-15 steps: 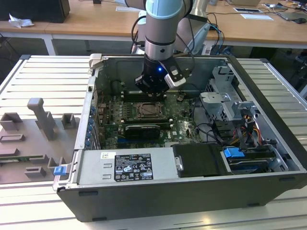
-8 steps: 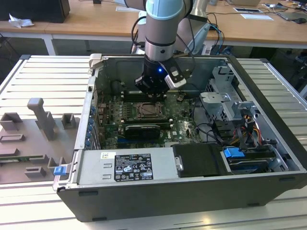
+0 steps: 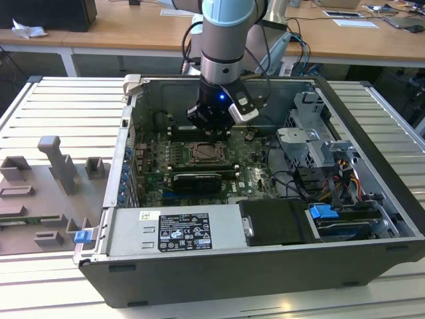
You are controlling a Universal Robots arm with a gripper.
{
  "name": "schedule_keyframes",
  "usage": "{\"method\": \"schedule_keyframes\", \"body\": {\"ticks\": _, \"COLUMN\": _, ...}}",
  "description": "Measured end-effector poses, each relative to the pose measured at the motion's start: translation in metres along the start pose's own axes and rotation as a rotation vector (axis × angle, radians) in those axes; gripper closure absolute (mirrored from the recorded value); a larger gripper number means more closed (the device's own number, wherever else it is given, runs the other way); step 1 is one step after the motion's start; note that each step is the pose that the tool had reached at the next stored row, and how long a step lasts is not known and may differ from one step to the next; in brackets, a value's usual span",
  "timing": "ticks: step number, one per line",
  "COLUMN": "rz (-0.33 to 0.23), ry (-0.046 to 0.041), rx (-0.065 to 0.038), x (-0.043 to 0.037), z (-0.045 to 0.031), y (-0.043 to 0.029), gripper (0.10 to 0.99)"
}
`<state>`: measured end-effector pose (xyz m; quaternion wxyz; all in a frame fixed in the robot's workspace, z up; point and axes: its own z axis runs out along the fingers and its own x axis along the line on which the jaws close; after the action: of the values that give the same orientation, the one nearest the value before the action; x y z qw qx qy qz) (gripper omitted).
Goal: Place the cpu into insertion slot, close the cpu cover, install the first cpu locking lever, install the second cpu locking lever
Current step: 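Install the second cpu locking lever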
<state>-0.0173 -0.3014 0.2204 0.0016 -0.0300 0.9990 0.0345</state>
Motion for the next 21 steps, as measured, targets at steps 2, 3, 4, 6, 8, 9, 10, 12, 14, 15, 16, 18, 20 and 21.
{"method": "schedule_keyframes", "body": {"ticks": 2, "rz": 0.000, "ry": 0.0000, "rx": 0.000, "x": -0.0001, "z": -0.0098, "y": 0.0007, "gripper": 0.980}}
{"method": "schedule_keyframes", "body": {"ticks": 3, "rz": 0.000, "ry": -0.0001, "rx": 0.000, "x": -0.0001, "z": -0.0109, "y": 0.0008, "gripper": 0.980}}
{"method": "schedule_keyframes", "body": {"ticks": 4, "rz": 0.000, "ry": -0.0001, "rx": 0.000, "x": -0.0001, "z": -0.0110, "y": 0.0006, "gripper": 0.980}}
{"method": "schedule_keyframes", "body": {"ticks": 6, "rz": 0.000, "ry": 0.0001, "rx": 0.000, "x": -0.0001, "z": -0.0111, "y": -0.0004, "gripper": 0.980}}
{"method": "schedule_keyframes", "body": {"ticks": 8, "rz": 0.000, "ry": 0.0001, "rx": 0.000, "x": 0.0001, "z": -0.0113, "y": -0.0028, "gripper": 0.980}}
{"method": "schedule_keyframes", "body": {"ticks": 9, "rz": 0.000, "ry": 0.0000, "rx": 0.000, "x": 0.0002, "z": -0.0114, "y": -0.0044, "gripper": 0.980}}
{"method": "schedule_keyframes", "body": {"ticks": 10, "rz": 0.000, "ry": 0.0000, "rx": 0.000, "x": 0.0004, "z": -0.0115, "y": -0.0064, "gripper": 0.980}}
{"method": "schedule_keyframes", "body": {"ticks": 12, "rz": 0.000, "ry": 0.0000, "rx": 0.000, "x": 0.0005, "z": -0.0117, "y": -0.0094, "gripper": 0.980}}
{"method": "schedule_keyframes", "body": {"ticks": 14, "rz": 0.000, "ry": 0.0000, "rx": 0.000, "x": 0.0007, "z": -0.0119, "y": -0.0125, "gripper": 0.980}}
{"method": "schedule_keyframes", "body": {"ticks": 15, "rz": 0.000, "ry": 0.0000, "rx": 0.000, "x": 0.0008, "z": -0.0120, "y": -0.0140, "gripper": 0.980}}
{"method": "schedule_keyframes", "body": {"ticks": 16, "rz": 0.000, "ry": 0.0000, "rx": 0.000, "x": 0.0009, "z": -0.0121, "y": -0.0150, "gripper": 0.980}}
{"method": "schedule_keyframes", "body": {"ticks": 18, "rz": 0.000, "ry": 0.0001, "rx": 0.000, "x": 0.0010, "z": -0.0144, "y": -0.0155, "gripper": 0.980}}
{"method": "schedule_keyframes", "body": {"ticks": 20, "rz": 0.000, "ry": 0.0001, "rx": 0.000, "x": 0.0009, "z": -0.0197, "y": -0.0152, "gripper": 0.980}}
{"method": "schedule_keyframes", "body": {"ticks": 21, "rz": 0.000, "ry": 0.0000, "rx": 0.000, "x": 0.0009, "z": -0.0233, "y": -0.0149, "gripper": 0.980}}
